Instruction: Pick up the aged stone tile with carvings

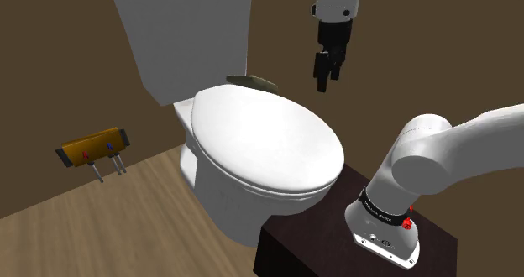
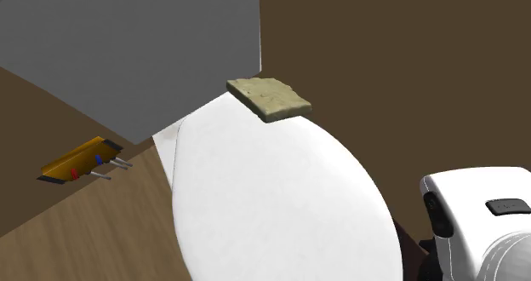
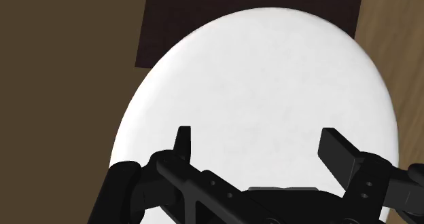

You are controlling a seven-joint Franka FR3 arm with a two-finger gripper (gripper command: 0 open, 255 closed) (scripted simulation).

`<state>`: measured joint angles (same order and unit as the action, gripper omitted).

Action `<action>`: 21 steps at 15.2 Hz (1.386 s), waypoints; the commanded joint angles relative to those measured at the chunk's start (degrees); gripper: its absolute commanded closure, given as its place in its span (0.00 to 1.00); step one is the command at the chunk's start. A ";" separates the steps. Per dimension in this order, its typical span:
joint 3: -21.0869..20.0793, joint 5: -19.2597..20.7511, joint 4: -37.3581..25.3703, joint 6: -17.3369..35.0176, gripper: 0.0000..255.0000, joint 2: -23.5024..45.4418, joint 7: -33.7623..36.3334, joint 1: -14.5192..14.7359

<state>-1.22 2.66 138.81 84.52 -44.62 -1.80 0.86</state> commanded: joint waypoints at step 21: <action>-11.16 32.53 -33.62 2.82 0.00 53.36 15.75 -2.37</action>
<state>-12.42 32.93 107.78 88.21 5.88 13.52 -1.63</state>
